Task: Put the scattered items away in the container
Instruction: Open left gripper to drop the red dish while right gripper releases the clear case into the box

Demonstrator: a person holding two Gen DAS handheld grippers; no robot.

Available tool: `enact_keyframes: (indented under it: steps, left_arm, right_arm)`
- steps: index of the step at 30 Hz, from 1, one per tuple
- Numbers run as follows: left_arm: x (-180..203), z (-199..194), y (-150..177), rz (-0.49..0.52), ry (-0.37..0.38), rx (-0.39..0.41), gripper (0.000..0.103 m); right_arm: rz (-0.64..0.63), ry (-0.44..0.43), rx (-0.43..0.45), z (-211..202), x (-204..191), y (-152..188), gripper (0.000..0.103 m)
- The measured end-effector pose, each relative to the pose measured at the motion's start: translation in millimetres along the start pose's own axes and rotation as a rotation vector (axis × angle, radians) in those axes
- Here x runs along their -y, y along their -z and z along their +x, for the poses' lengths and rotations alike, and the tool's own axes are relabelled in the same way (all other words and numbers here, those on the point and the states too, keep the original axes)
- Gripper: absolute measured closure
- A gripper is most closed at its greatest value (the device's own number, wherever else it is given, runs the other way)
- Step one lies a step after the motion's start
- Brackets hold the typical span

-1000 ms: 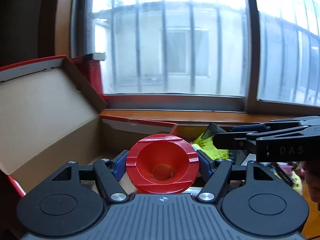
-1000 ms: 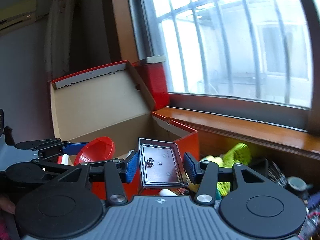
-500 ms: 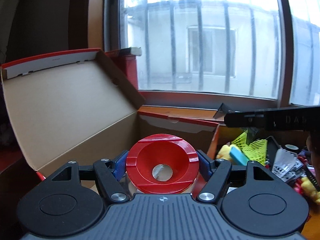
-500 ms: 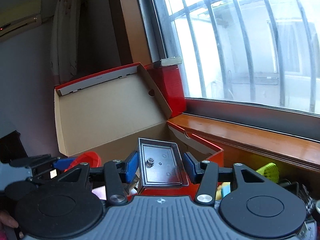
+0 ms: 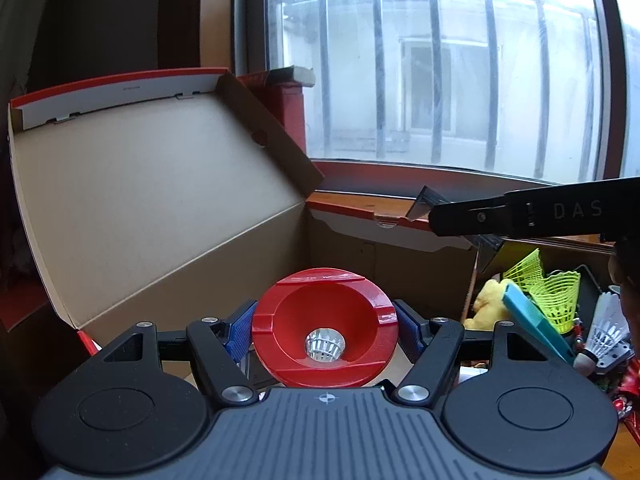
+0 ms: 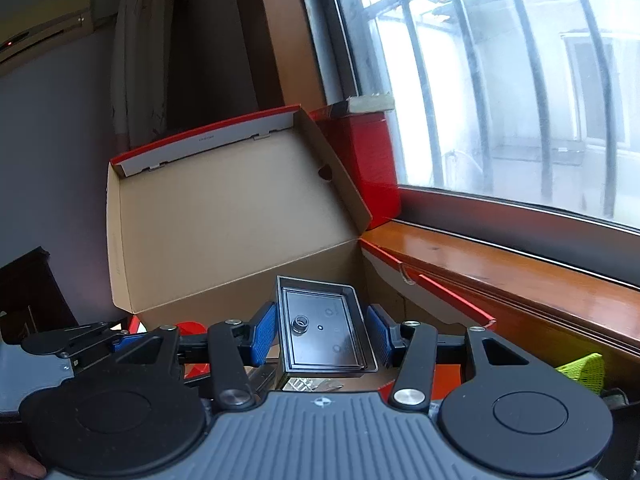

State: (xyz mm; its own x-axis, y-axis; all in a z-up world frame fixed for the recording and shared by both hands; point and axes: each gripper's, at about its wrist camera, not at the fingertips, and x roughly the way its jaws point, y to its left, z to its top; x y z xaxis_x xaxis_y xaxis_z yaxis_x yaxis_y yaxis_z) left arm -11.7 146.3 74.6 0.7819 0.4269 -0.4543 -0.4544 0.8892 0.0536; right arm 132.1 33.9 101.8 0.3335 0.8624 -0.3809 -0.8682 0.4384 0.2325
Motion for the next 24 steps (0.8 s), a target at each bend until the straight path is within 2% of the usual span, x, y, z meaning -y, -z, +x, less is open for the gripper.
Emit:
enact_keyframes:
  steps: [15, 24]
  left_arm:
    - [-14.2, 24.6, -0.7, -0.03, -0.052, -0.071, 0.033]
    - [-16.6, 25.5, -1.5, -0.044, -0.054, -0.084, 0.032]
  right_arm:
    - [0.009, -0.043, -0.091, 49.6, -3.6, 11.9, 0.051]
    - [0.012, -0.046, -0.109, 55.3, -5.1, 18.6, 0.051]
